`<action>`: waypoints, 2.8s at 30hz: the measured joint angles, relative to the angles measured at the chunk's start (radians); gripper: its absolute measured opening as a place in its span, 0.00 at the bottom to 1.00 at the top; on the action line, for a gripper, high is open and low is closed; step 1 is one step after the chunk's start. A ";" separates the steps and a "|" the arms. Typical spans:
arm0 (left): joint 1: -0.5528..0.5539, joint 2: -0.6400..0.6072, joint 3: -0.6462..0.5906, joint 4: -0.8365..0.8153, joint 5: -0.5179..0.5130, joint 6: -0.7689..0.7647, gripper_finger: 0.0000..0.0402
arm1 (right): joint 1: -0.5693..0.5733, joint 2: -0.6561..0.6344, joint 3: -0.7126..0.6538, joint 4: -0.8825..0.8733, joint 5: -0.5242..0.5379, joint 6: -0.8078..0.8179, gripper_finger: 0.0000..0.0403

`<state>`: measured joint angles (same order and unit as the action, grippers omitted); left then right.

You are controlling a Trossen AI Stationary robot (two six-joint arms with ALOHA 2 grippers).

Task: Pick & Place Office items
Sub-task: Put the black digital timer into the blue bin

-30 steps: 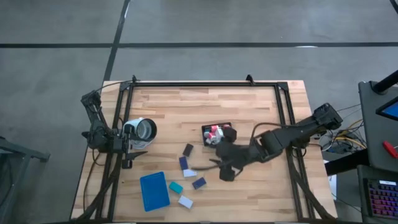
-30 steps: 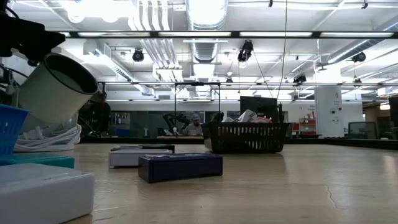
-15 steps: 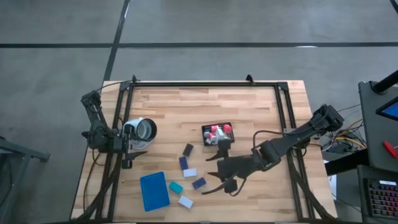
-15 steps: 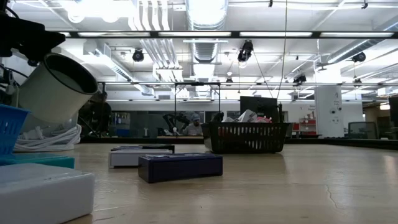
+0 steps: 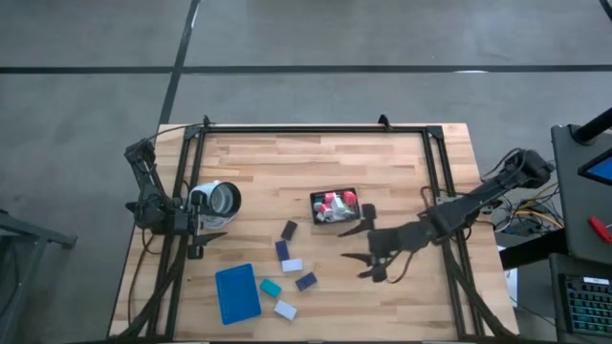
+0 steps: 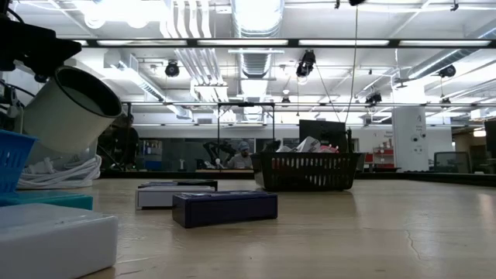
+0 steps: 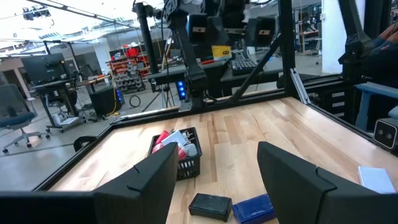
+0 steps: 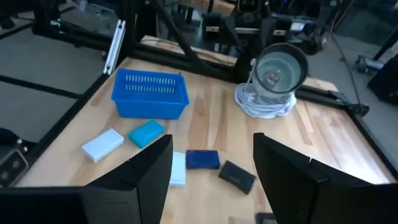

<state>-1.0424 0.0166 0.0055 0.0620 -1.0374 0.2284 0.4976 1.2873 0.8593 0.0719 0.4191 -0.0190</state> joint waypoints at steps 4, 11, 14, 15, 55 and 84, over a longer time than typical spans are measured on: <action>0.000 0.000 0.000 0.000 0.000 0.000 0.56 | 0.000 -0.121 -0.124 0.030 0.001 -0.049 0.54; 0.000 0.000 0.000 0.000 0.000 0.000 0.56 | -0.002 -0.328 -0.290 0.156 0.003 -0.177 0.54; 0.000 0.000 0.000 0.000 0.000 0.000 0.56 | -0.002 -0.410 -0.375 0.224 0.003 -0.189 0.54; 0.000 0.000 0.000 0.000 0.000 0.000 0.56 | -0.003 -0.435 -0.405 0.262 0.002 -0.188 0.54; 0.000 0.000 0.000 0.000 0.000 0.000 0.56 | -0.042 -1.015 -0.851 0.449 0.255 -0.094 0.54; 0.000 0.000 0.000 0.000 0.000 0.000 0.56 | -0.042 -1.209 -0.850 0.138 0.365 0.055 0.54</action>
<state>-1.0420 0.0164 0.0055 0.0620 -1.0377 0.2283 0.4561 0.0784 0.0093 0.2103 0.7845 0.0358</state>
